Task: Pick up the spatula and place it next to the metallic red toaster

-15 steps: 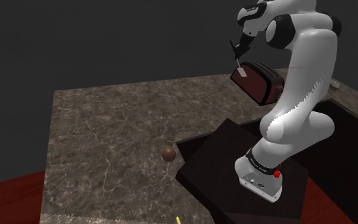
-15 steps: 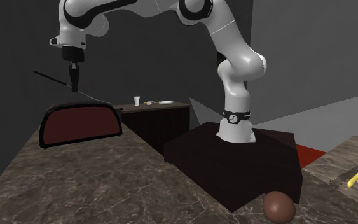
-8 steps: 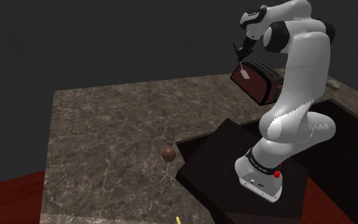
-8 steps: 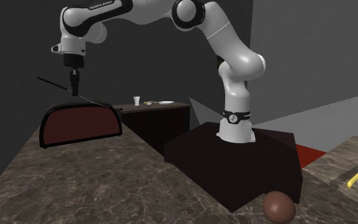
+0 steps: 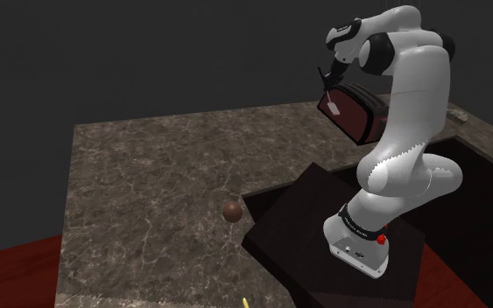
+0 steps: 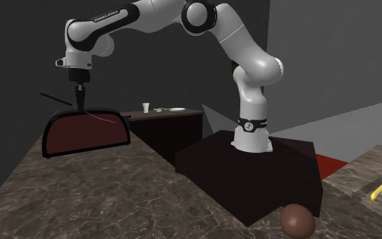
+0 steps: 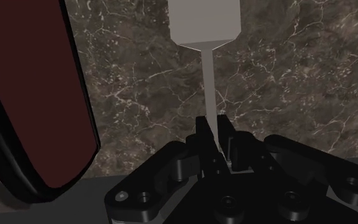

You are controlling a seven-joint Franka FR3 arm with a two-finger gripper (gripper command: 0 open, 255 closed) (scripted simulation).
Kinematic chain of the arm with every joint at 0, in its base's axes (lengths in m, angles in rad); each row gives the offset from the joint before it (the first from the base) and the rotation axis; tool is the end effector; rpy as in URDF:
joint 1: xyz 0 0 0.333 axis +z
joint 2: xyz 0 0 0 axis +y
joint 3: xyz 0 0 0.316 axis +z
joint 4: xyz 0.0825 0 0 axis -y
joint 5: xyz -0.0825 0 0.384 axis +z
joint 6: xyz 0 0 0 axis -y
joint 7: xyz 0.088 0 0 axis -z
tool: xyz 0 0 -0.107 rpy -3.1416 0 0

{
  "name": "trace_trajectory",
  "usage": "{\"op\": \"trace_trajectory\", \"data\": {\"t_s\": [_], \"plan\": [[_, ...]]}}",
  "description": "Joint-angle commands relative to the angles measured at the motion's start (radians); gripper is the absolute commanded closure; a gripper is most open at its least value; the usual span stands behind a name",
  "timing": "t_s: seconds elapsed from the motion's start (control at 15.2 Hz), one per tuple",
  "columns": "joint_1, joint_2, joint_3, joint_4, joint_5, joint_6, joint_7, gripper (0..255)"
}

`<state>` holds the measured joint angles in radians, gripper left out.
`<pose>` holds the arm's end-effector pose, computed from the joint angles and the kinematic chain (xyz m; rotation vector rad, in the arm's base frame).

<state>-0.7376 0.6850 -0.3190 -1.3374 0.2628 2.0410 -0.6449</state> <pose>0.4192 -0.6052 0.3440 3.0463 -0.7003 0.1010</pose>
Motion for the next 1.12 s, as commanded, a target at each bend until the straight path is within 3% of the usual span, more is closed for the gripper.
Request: {"op": "trace_trajectory", "data": {"t_s": [0.0,1.06], "plan": [[0.001,0.008,0.002,-0.017,0.004,0.025,-0.003,255],[-0.01,0.111,0.028,-0.065,0.037,0.173,-0.027,255]]}}
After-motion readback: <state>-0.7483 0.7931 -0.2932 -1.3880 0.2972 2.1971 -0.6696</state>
